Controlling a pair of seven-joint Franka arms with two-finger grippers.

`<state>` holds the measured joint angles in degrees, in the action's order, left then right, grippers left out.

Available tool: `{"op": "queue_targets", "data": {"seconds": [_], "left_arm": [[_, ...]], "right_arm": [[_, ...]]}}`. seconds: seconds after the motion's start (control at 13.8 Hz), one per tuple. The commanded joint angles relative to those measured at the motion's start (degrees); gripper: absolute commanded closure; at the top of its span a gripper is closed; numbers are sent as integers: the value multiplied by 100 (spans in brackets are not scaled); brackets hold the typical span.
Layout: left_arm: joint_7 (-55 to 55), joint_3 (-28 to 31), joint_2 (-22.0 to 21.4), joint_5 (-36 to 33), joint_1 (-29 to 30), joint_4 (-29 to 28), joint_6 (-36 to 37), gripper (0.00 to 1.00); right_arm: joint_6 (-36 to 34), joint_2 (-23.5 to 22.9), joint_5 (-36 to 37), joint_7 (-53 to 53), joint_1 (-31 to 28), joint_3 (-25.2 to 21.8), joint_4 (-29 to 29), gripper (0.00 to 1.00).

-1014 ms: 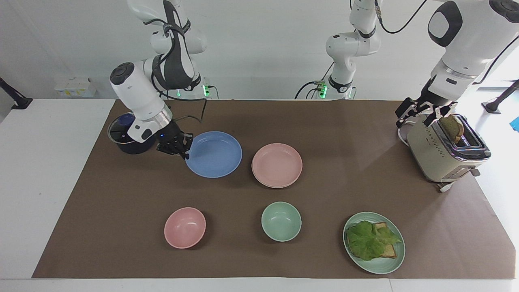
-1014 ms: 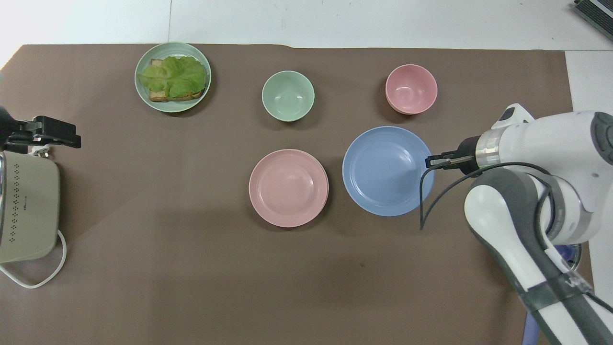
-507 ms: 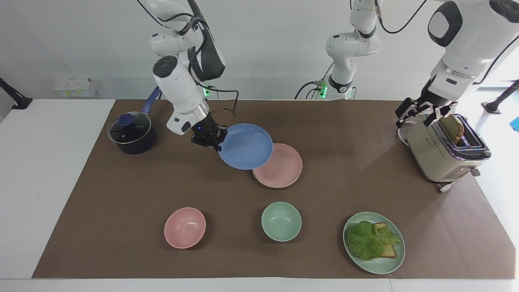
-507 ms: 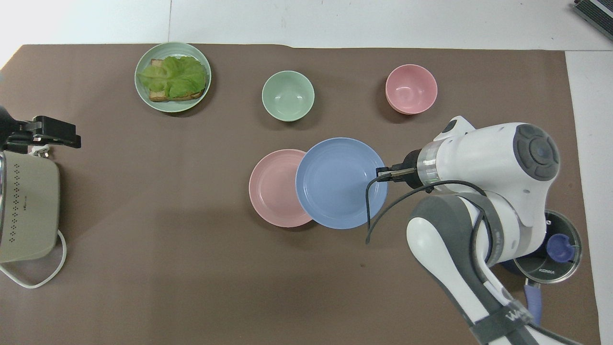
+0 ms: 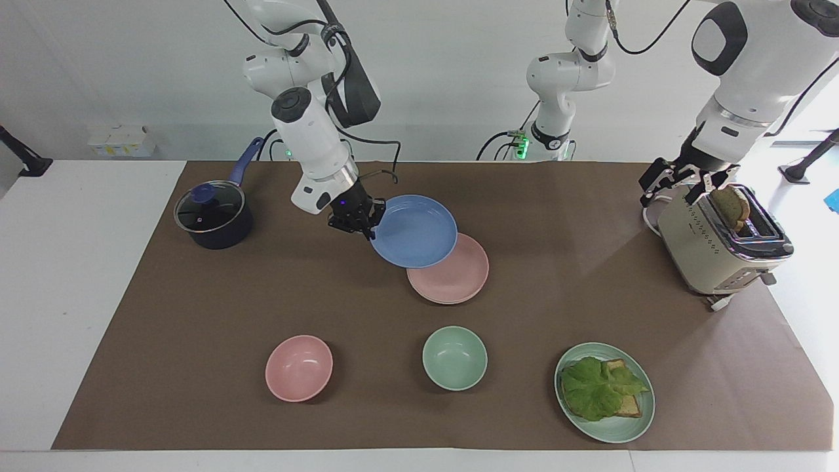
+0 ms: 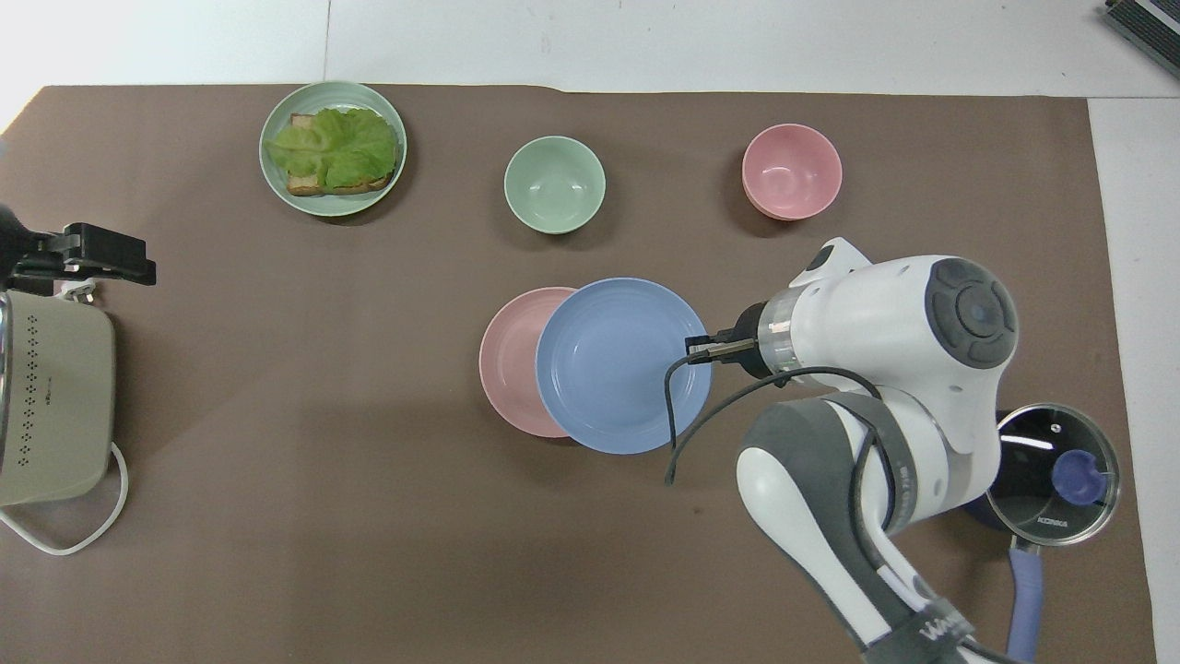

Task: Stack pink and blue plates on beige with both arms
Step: 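Carry the blue plate with the right gripper onto the pink plate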

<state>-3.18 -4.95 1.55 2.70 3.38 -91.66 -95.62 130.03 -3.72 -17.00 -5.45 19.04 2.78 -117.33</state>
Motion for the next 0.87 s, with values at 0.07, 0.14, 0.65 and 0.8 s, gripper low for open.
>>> {"op": "queue_targets", "data": {"seconds": [0.07, 0.14, 0.65, 0.8], "left_arm": [[28, -6, -32, -112, 5, -10, 79, 0], [28, -6, -32, -112, 5, -10, 79, 0], [28, -6, -32, -112, 5, -10, 79, 0], [28, -6, -32, -112, 5, -10, 79, 0]], "right_arm": [[505, -339, -84, -316, 205, -5, -97, 100], [601, -444, -84, -316, 205, -5, -97, 100], [1270, -946, -172, -702, 600, 13, -53, 100], [1279, -1016, -172, -712, 644, 13, -27, 100]]}}
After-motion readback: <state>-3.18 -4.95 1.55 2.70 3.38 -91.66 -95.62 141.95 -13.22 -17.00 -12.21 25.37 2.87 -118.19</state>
